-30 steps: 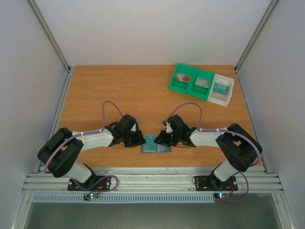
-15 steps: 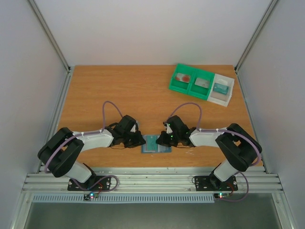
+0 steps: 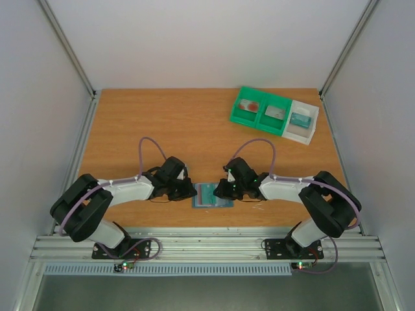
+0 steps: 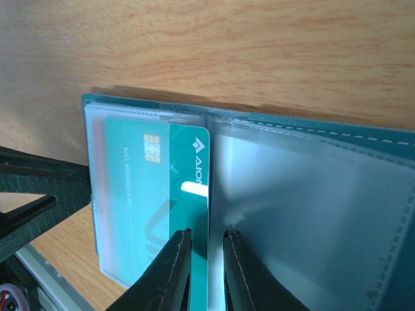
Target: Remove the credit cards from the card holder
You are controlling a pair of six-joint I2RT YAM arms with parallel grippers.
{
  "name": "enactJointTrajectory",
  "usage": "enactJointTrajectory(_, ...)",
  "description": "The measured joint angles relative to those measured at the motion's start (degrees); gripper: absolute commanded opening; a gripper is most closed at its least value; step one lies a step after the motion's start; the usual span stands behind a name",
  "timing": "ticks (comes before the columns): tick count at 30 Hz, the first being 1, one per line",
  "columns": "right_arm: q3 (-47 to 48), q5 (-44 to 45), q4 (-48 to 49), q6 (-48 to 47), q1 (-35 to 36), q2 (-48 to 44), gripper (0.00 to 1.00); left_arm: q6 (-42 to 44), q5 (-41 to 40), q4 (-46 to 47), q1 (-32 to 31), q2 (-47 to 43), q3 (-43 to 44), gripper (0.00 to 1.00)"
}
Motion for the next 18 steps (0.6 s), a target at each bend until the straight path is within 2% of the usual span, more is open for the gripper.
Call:
enactJointTrajectory(6,0.4,-1.3,3.1,0.4,0.0,3.0,0.18,0.0,-0.7,-0.5,0.0,-0.5,-0.1,0.14)
enactJointTrajectory(13,0.7,-1.8,5.4,0.7,0.0,4.2,0.01,0.0,-0.8,-0.2,0.0,-0.5,-0.4,0.15)
enactJointTrajectory(18,0.2,-1.8,6.5,0.8,0.1,2.5,0.01,0.5,-1.2,-0.8,0.0,-0.5,-0.4,0.14)
